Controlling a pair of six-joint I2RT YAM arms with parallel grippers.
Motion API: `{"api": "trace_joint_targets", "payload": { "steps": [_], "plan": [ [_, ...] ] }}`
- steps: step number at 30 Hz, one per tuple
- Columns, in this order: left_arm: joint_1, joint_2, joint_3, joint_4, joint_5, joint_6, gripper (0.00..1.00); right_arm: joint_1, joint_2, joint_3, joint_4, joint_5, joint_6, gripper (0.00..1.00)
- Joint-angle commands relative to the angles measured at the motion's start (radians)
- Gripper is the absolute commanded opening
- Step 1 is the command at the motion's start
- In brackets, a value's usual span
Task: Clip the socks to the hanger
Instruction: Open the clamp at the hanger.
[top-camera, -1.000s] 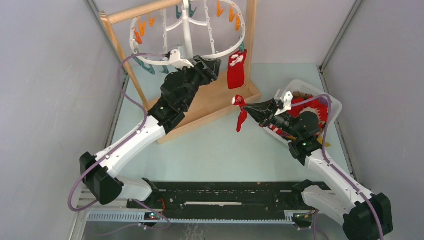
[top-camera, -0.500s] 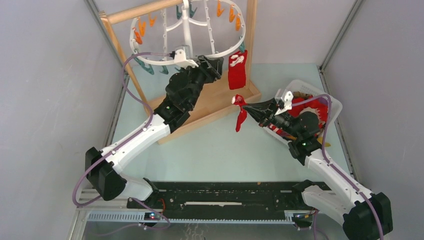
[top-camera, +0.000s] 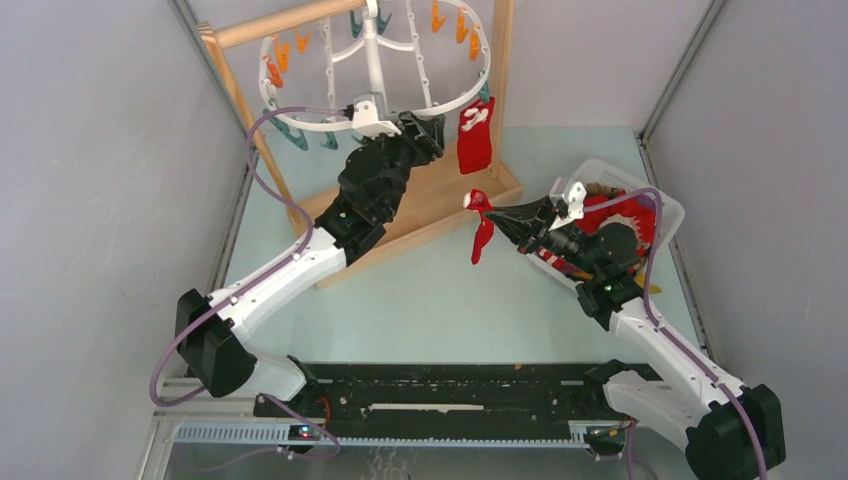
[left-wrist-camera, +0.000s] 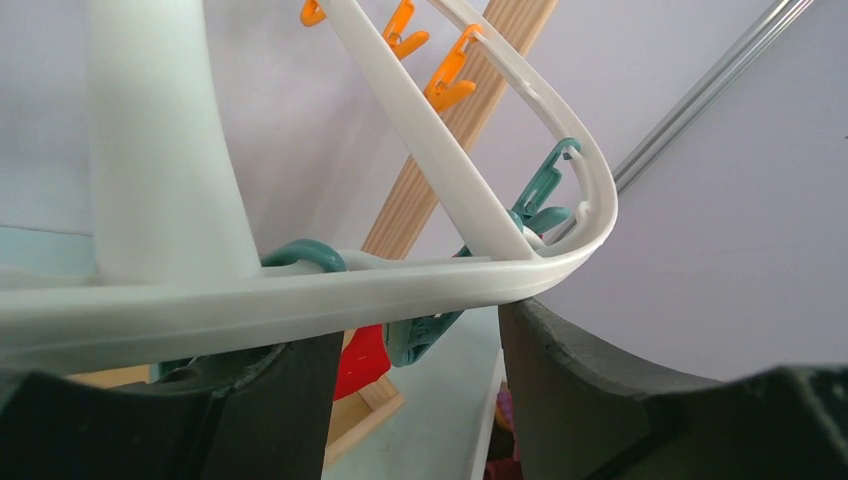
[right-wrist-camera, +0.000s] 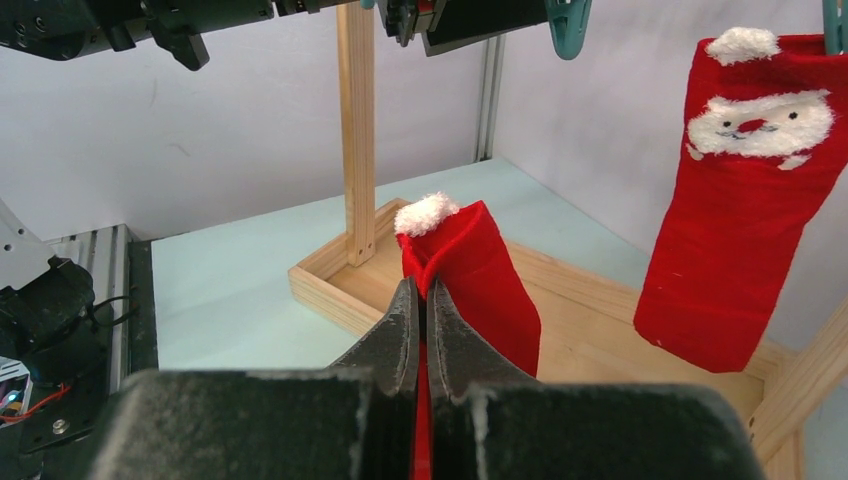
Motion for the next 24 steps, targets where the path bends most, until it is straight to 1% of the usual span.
{"api": "trace_joint_targets", "payload": {
  "steps": [1, 11, 18, 24],
  "plan": [
    [-0.002, 0.009, 0.004, 0.064, -0.038, 0.045, 0.62, 0.005, 0.001, 0.024, 0.054, 0.017, 0.011, 0.0],
    [-0.001, 0.021, 0.006, 0.108, -0.047, 0.073, 0.63, 0.005, -0.002, 0.024, 0.053, 0.02, 0.008, 0.0],
    [-0.001, 0.03, 0.011, 0.127, -0.056, 0.067, 0.62, 0.005, -0.005, 0.024, 0.053, 0.021, 0.007, 0.0],
    [-0.001, 0.041, 0.014, 0.152, -0.074, 0.044, 0.6, 0.003, -0.006, 0.024, 0.053, 0.021, 0.006, 0.0]
  ]
}}
